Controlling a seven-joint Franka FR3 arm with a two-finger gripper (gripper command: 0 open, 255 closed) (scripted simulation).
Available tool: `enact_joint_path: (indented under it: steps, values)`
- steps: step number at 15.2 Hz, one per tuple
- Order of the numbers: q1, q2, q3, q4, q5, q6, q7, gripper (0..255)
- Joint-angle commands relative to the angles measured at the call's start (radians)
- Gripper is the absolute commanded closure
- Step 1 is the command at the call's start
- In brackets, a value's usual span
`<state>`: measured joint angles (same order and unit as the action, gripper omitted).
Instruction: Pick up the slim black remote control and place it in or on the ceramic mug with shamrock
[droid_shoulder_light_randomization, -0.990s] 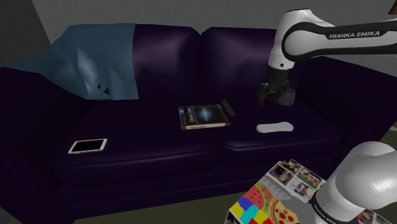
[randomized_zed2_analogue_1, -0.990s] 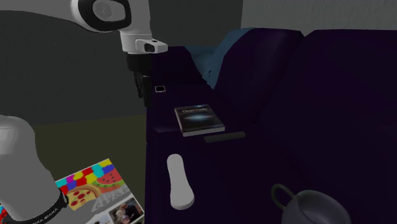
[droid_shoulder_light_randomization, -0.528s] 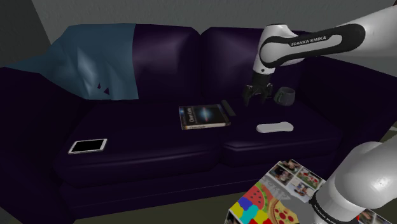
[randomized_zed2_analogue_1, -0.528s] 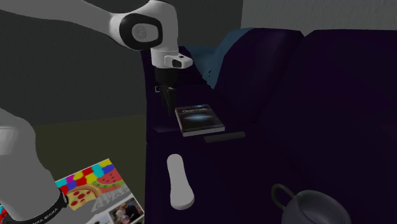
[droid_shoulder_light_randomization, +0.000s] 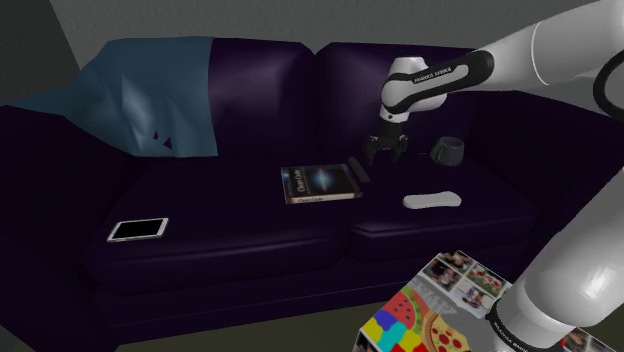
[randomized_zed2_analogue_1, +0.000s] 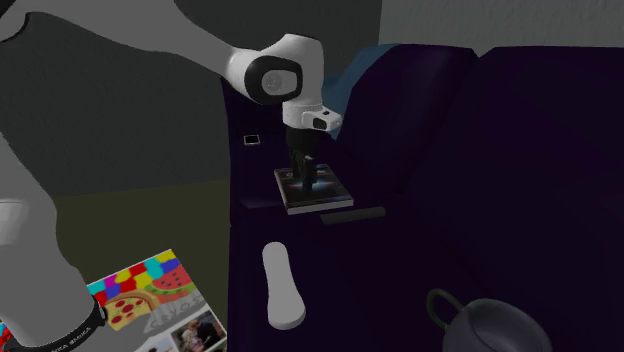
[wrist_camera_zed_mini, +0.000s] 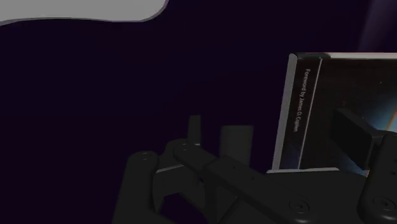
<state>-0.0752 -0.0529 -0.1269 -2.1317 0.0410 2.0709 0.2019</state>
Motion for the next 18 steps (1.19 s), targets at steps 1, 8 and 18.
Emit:
enact_joint_path:
  steps: [1,8,18]
  values:
    - [-0.004,0.082,-0.006,0.063,0.019,0.019,0.004,0]
    - [-0.039,0.353,-0.021,0.305,0.09,0.049,0.004,0]
    - [-0.058,0.5,-0.016,0.38,0.127,0.119,0.0,0]
